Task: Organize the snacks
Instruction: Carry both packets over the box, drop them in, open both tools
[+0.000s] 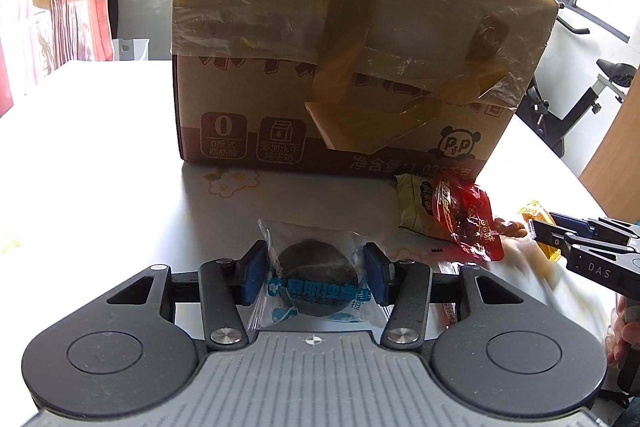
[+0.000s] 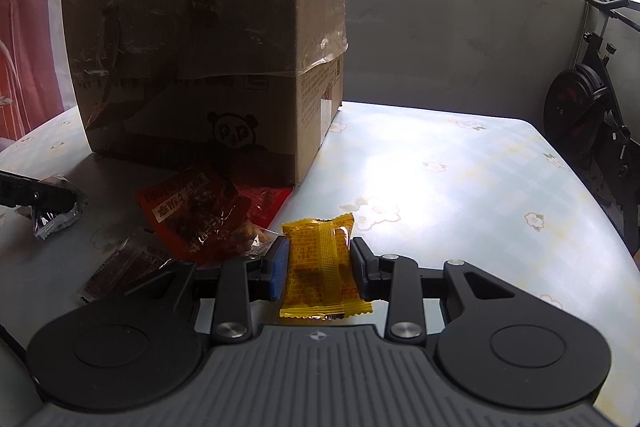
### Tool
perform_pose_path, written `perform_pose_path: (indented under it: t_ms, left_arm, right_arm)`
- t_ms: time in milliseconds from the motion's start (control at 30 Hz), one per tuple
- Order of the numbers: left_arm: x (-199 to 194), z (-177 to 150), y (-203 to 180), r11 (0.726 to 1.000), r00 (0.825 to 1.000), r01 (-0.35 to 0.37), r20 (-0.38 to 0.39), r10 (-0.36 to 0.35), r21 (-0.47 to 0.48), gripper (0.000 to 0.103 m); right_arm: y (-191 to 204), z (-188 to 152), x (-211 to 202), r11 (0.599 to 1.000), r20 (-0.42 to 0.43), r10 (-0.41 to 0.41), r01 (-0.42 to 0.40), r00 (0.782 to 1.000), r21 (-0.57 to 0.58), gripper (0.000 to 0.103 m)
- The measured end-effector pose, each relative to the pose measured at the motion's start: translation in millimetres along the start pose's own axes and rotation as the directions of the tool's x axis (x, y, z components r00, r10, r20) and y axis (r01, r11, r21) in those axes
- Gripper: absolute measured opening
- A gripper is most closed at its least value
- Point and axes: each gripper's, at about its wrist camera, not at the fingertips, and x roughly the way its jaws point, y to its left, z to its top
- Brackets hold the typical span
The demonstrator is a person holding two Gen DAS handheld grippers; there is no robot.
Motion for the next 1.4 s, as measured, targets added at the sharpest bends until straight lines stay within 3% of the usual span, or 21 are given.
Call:
perform_pose_path:
  t_ms: [367, 667, 833, 1000, 1167, 1233, 1400]
  left_arm:
    - [-7, 5, -3, 1.000, 1.000, -0.010, 0.027, 0.010, 0.016, 0.053]
    - [-44, 34, -4, 0.997, 0.988, -0.014, 0.152, 0.003, 0.070, 0.053]
    - [-69, 67, -9, 0.994, 0.966, -0.020, 0.258, -0.008, 0.109, 0.054]
    - [-88, 112, -14, 0.990, 0.931, -0.015, 0.363, -0.038, 0.141, 0.054]
    - [-86, 168, -17, 0.993, 0.905, 0.013, 0.420, -0.063, 0.120, 0.054]
    - [-78, 187, -18, 0.994, 0.904, 0.037, 0.421, -0.078, 0.106, 0.054]
    - [-43, 217, -24, 0.995, 0.921, -0.008, 0.388, -0.029, 0.095, 0.054]
  right_arm:
    - [-3, 0, -3, 1.000, 0.009, 0.004, -0.005, 1.000, 0.024, 0.035]
    - [-5, 11, -22, 1.000, 0.056, 0.015, -0.016, 0.998, 0.024, 0.035]
    - [-7, 49, -48, 0.999, 0.169, 0.038, -0.041, 0.985, 0.017, 0.035]
    - [1, 111, -71, 0.996, 0.329, 0.087, -0.085, 0.940, -0.020, 0.035]
    - [17, 162, -61, 0.989, 0.368, 0.146, -0.130, 0.918, -0.068, 0.035]
    - [26, 181, -46, 0.987, 0.358, 0.161, -0.138, 0.920, -0.087, 0.035]
    - [42, 205, -9, 0.988, 0.300, 0.146, -0.122, 0.943, -0.096, 0.035]
